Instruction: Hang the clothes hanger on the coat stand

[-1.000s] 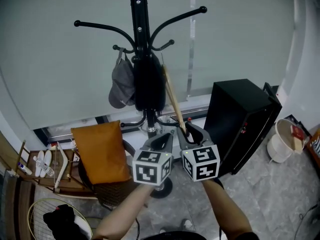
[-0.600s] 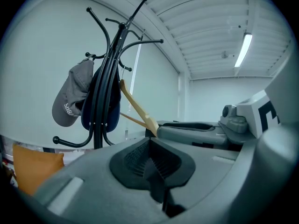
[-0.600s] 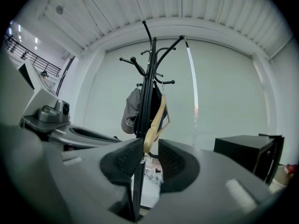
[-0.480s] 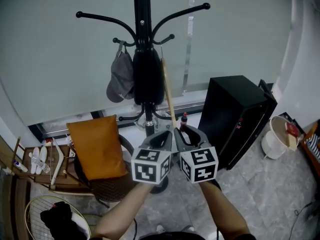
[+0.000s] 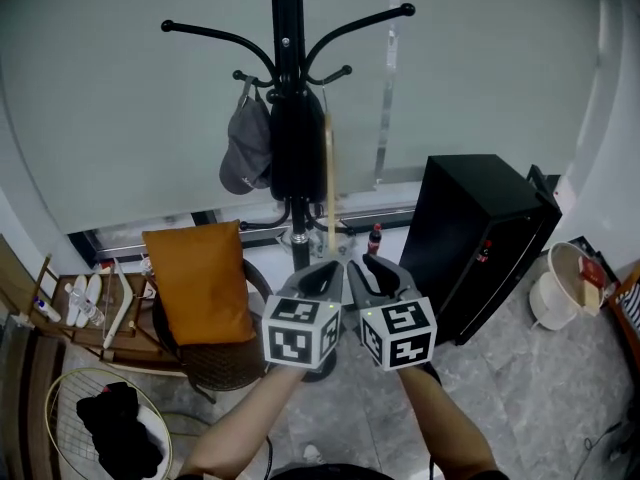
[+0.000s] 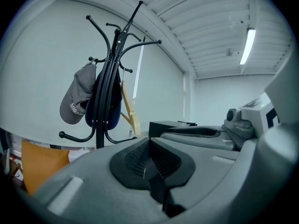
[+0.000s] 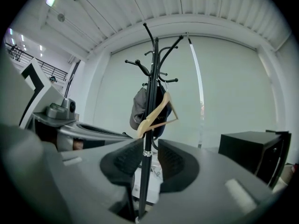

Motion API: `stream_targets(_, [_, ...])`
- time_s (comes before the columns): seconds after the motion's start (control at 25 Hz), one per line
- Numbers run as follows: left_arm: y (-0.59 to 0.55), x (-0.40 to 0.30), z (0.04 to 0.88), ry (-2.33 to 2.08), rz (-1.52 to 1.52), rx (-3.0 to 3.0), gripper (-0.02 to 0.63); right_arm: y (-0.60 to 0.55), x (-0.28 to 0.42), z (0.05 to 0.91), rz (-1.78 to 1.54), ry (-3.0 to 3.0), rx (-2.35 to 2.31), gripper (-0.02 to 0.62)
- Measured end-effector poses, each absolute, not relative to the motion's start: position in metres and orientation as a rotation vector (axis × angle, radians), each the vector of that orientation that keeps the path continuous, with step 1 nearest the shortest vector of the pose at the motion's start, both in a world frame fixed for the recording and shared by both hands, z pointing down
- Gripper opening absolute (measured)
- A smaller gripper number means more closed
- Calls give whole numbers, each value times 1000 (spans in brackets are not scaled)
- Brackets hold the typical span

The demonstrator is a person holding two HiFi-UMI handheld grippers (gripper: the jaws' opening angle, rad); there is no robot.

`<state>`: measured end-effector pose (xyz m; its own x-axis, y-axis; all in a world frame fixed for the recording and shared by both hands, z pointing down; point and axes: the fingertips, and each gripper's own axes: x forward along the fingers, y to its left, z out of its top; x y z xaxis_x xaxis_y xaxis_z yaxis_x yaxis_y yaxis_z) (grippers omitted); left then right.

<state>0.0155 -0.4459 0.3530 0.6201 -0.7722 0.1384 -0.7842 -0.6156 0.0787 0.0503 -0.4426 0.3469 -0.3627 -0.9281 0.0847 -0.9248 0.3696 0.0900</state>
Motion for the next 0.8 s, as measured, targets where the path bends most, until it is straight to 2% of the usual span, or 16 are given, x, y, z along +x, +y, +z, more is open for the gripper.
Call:
stream_targets(0.4, [-422, 23, 357, -1399, 150, 2660, 5, -416, 62, 356, -8, -2541, 1624, 57])
stream_targets(0.68, [-404, 26, 362, -1439, 161, 2639, 5, -399, 63, 364, 28, -2575, 1571, 4])
stream_targets(0.8, [-399, 28, 364, -1448, 171, 2634, 5, -393, 62, 364, 56, -2598, 1544, 1])
